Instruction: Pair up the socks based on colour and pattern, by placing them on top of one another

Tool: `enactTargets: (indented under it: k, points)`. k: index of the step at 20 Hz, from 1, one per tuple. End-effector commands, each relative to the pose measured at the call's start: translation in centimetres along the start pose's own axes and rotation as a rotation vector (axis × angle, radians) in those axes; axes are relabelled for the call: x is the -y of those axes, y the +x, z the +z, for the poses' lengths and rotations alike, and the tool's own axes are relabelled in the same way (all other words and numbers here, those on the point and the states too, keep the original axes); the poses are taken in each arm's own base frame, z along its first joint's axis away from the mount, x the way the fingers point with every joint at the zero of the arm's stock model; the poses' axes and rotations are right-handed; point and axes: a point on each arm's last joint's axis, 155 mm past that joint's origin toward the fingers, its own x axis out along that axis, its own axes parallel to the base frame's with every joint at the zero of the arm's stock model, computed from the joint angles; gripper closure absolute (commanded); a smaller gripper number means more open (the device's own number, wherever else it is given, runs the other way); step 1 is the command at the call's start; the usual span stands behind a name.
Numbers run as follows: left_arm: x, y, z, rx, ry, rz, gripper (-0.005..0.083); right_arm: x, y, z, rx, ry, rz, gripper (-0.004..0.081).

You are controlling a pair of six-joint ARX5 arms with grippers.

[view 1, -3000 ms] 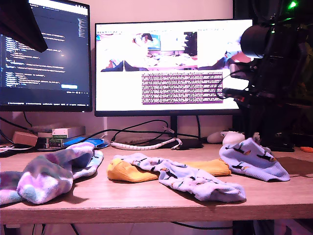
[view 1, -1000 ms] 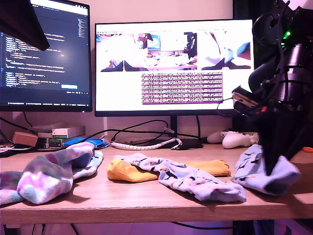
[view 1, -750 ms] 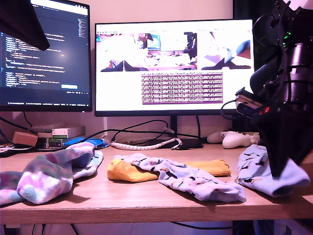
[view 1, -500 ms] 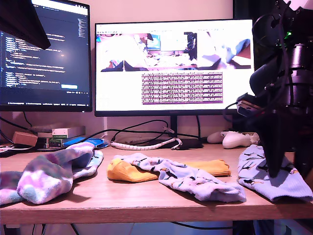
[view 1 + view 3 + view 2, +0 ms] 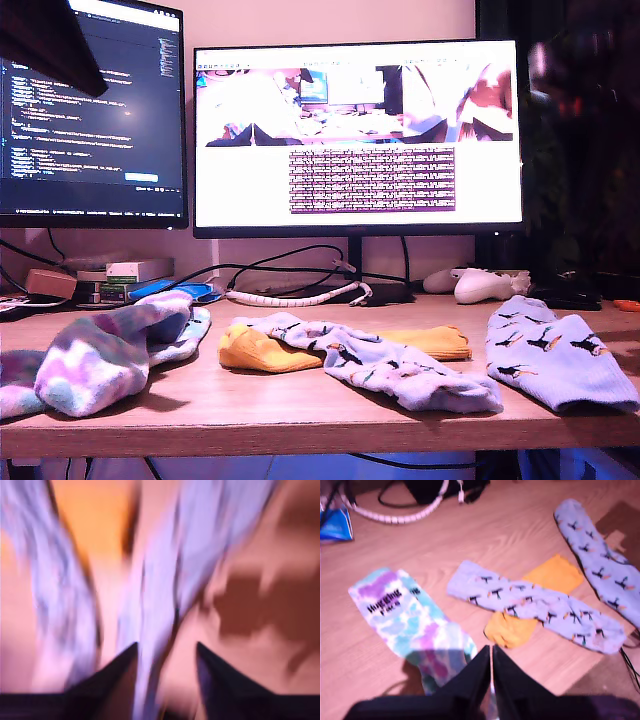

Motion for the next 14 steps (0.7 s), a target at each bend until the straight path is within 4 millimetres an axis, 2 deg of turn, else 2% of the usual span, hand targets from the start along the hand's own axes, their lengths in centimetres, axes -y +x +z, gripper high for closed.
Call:
enactTargets:
  k: [1,6,10,14]
  points:
    - [-0.1,0.6,-0.6,-0.017,-0.007,-0.003,0.0793,0.7,2.6,1.5,0.030,0.023,-0.007,0.0783]
    - [-0.1,0.8,-0.9,-0.029,-0.011,-0.006,0.0793,2.0,8.8,1.4,-0.033,0.111,-0.018,0.0783]
    - [-0.1,0.8,-1.0,-0.032,-0.012,-0.006,0.0793,2.1,11.9,1.2,-0.052,0.093,-0.027,0.0783]
    - [-0.1,0.7,-1.1,-0.036,-0.013,-0.007,0.0793,1.7,15.1,-0.9,-0.135,0.081,-0.028,0.0783]
